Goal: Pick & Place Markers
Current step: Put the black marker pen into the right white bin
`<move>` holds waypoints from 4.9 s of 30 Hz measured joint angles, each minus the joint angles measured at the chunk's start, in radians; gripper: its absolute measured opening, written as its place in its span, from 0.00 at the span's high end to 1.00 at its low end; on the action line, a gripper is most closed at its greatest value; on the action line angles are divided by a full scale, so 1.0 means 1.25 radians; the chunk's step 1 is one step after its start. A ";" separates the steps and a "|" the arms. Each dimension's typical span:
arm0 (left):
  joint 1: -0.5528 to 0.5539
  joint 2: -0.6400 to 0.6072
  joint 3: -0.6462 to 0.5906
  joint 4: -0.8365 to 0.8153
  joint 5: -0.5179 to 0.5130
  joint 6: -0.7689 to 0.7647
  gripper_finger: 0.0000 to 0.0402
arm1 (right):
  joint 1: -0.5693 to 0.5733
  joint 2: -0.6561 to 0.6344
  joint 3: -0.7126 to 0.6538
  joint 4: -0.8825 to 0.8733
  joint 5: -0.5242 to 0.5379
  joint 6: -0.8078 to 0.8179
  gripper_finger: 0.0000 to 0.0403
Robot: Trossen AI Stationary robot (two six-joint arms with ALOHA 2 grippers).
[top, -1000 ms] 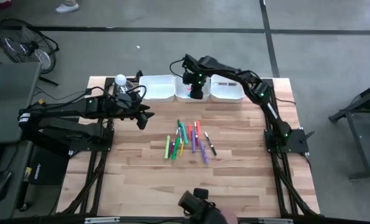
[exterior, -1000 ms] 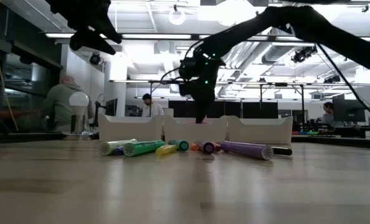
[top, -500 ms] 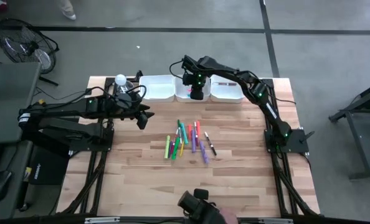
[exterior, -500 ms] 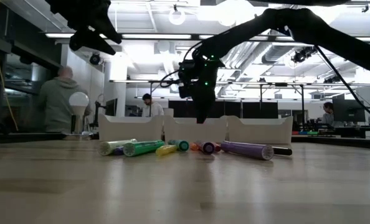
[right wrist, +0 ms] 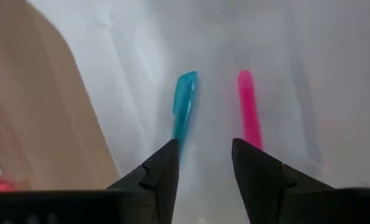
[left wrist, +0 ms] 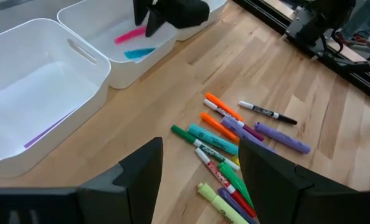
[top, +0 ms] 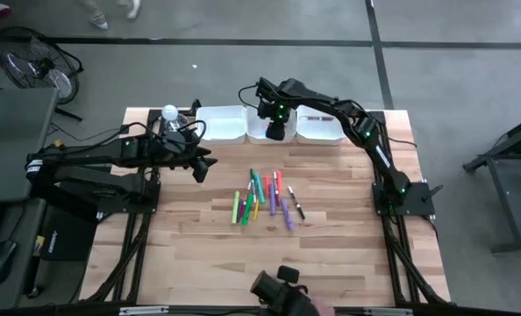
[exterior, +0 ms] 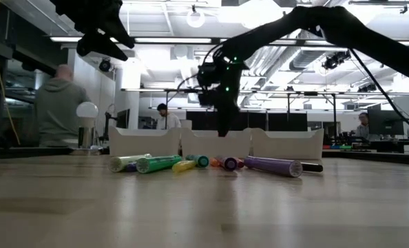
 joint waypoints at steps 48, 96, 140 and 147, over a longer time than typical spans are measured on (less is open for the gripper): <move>0.000 0.000 0.000 -0.062 0.185 0.210 0.49 | 0.398 -0.106 -0.262 -0.105 -0.013 0.675 0.64; 0.000 0.000 0.000 -0.067 0.233 0.252 0.49 | 0.498 -0.406 -0.765 0.287 0.064 1.068 0.65; 0.000 0.000 0.000 -0.085 0.240 0.273 0.49 | 0.533 -0.312 -0.774 0.327 0.083 1.100 0.77; 0.000 0.000 0.000 -0.085 0.240 0.278 0.49 | 0.532 -0.312 -0.774 0.324 0.079 1.105 0.84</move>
